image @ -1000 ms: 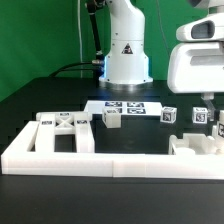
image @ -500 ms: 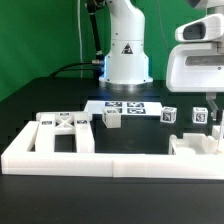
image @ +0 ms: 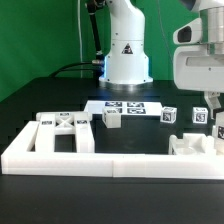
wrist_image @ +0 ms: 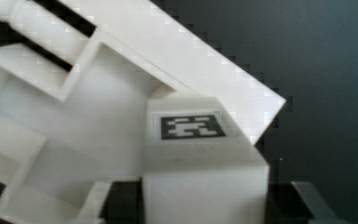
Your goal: Assemble chair
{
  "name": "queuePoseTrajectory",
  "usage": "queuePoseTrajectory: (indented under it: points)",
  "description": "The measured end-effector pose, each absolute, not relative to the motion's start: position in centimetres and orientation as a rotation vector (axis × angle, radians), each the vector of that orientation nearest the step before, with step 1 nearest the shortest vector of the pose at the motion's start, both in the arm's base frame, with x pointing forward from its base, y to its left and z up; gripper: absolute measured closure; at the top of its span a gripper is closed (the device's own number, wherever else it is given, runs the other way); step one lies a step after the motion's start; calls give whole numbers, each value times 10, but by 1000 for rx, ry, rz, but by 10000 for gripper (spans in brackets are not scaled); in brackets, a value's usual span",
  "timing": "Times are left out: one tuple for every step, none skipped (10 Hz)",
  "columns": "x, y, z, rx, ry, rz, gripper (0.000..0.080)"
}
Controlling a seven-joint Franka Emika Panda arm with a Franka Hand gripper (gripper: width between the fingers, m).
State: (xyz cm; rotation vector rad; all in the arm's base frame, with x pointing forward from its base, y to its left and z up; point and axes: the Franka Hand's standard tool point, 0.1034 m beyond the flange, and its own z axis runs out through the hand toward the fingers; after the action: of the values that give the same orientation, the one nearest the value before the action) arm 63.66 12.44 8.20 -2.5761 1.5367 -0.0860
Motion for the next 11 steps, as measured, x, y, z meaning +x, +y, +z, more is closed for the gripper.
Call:
queuePoseTrajectory:
  points:
    - [637, 123, 82, -2502, 1651, -78, 509]
    - [637, 122, 82, -2413, 1760, -53, 509]
    - [637, 122, 82, -2350, 1837, -40, 509]
    - [637, 123, 82, -2327, 1865, -37, 505]
    - [637, 123, 82, -2349, 1837, -40, 505]
    - [637, 123, 82, -2389, 1786, -45, 255]
    - [635, 124, 82, -2454, 1711, -34, 255]
    - [634, 126, 82, -2512, 1634, -34, 173]
    - [633, 126, 82, -2627, 1455, -44, 173]
    - [633, 126, 82, -2695, 1328, -53, 154]
    - [633, 125, 82, -2769, 1171, -65, 151]
